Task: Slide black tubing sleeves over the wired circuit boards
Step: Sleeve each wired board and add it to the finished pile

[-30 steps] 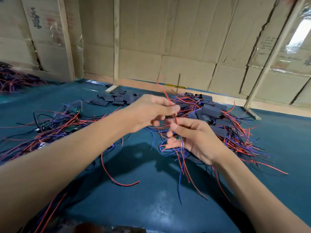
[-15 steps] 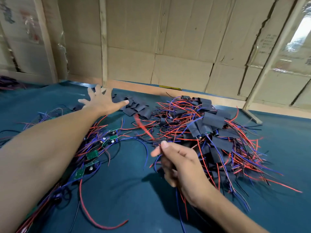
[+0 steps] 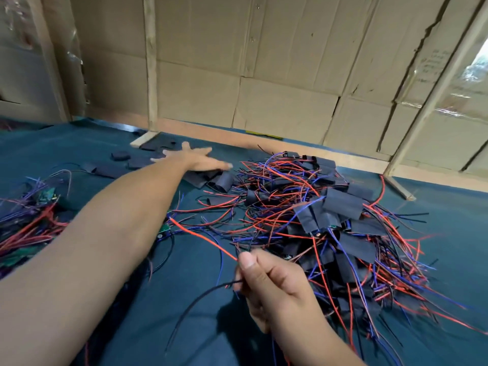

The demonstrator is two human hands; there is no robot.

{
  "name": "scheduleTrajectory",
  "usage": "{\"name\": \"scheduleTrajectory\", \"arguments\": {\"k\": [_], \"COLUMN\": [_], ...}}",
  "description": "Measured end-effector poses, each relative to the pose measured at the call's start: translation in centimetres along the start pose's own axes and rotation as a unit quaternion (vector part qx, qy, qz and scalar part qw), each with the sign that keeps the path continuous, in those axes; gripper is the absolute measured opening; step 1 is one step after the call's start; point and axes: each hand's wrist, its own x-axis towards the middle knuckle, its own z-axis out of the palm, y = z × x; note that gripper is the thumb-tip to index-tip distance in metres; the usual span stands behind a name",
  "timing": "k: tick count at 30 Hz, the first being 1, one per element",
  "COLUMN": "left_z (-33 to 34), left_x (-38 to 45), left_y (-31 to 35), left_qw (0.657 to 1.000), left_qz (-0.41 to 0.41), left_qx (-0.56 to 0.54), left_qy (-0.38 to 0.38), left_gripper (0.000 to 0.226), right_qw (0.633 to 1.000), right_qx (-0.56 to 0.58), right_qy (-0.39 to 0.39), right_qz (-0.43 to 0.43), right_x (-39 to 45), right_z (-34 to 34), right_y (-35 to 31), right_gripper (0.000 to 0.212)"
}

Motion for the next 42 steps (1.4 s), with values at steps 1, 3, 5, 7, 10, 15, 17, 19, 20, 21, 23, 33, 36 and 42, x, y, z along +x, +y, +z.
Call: {"name": "scheduleTrajectory", "arguments": {"k": [1,3,5,7,10,15,17,19,20,21,23,33,36,42], "left_z": [0.7,1.7,2.6,3.0,4.0,5.9,6.5,6.6,6.4,6.3,5.9,5.1,3.4,1.9], "left_x": [-0.2,-1.1,-2.3,-3.9,-6.7,-10.8,-11.9,-12.6,-12.9,-13.0,-13.0,-13.3,-13.5,-13.8], "left_y": [0.3,0.4,-0.1,-1.1,-2.3,-3.0,-2.6,-2.3,-2.3,-2.3,-2.1,-1.5,-1.7,-1.9], "left_qw": [0.999,0.998,0.996,0.992,0.988,0.980,0.976,0.975,0.975,0.974,0.971,0.942,0.940,0.991], "left_qz": [-0.003,0.007,0.039,0.058,0.077,0.088,0.085,0.080,0.077,0.076,0.077,0.098,0.109,0.039], "left_qx": [0.039,0.068,0.074,0.090,0.099,0.096,0.112,0.100,0.082,0.057,0.019,0.052,0.015,0.033], "left_qy": [-0.020,-0.008,0.034,0.065,0.091,0.150,0.165,0.182,0.192,0.203,0.224,0.317,0.322,0.122], "left_gripper": [0.118,0.087,0.073,0.069,0.077,0.076,0.064,0.058,0.057,0.057,0.057,0.038,0.046,0.045], "right_qw": [1.000,1.000,1.000,0.997,0.993,0.993,0.996,0.996,0.996,0.996,0.995,0.998,0.998,0.993], "right_qx": [-0.004,-0.009,0.019,0.060,0.095,0.090,0.070,0.062,0.063,0.064,0.068,0.024,0.044,0.099], "right_qy": [-0.002,0.001,0.009,0.025,0.049,0.061,0.054,0.055,0.057,0.060,0.069,0.052,0.050,0.064], "right_qz": [-0.002,-0.006,0.010,0.033,0.054,0.043,0.034,0.029,0.029,0.030,0.031,-0.005,-0.002,-0.019], "right_x": [0.0,0.0,-0.1,0.0,0.1,0.4,0.3,0.2,0.2,0.2,0.3,0.4,0.4,-0.5], "right_z": [0.0,0.1,0.2,0.4,0.6,0.5,0.4,0.3,0.3,0.3,0.3,0.1,0.1,0.0], "right_y": [-0.1,-0.3,-0.7,-1.1,-1.0,-0.5,-0.3,-0.1,0.0,0.1,0.2,0.6,0.4,-0.4], "right_gripper": [0.039,0.038,0.037,0.038,0.042,0.029,0.021,0.017,0.017,0.018,0.024,0.026,0.026,0.017]}}
